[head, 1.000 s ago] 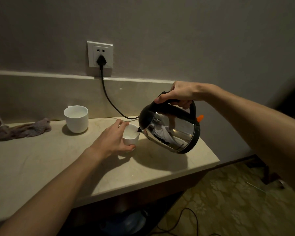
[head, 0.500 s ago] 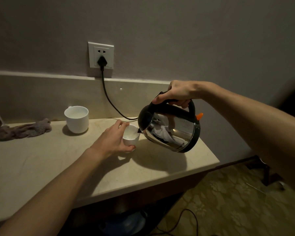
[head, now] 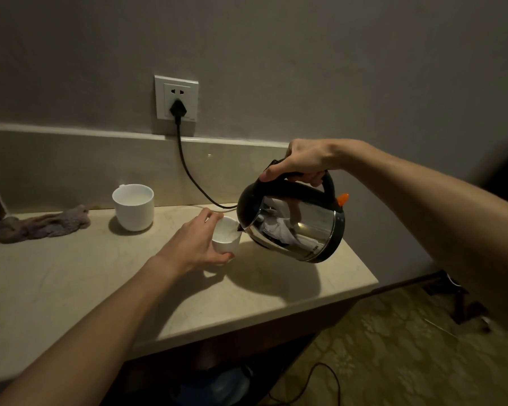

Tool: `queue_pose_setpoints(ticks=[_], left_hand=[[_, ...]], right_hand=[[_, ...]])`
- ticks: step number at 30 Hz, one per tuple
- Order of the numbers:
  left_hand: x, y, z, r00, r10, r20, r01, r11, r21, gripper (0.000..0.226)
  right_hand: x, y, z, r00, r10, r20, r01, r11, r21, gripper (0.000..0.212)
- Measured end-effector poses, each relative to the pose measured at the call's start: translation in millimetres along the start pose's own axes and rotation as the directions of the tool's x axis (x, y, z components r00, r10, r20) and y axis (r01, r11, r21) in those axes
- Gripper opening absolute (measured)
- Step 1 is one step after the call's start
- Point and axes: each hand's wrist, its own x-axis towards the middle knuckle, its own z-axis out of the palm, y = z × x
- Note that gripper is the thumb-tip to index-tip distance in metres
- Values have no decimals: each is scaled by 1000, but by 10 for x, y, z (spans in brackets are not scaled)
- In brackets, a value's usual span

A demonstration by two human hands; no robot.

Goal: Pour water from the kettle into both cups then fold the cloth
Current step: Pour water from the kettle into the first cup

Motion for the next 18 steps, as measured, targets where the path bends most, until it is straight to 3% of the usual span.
queue_pose_setpoints(ticks=[18], left_hand=[[-7,-4,4,1000,-3,5,3,1000,-6,100]], right_hand=[[52,-91,-22,999,15,33,-14,999,-44,45]])
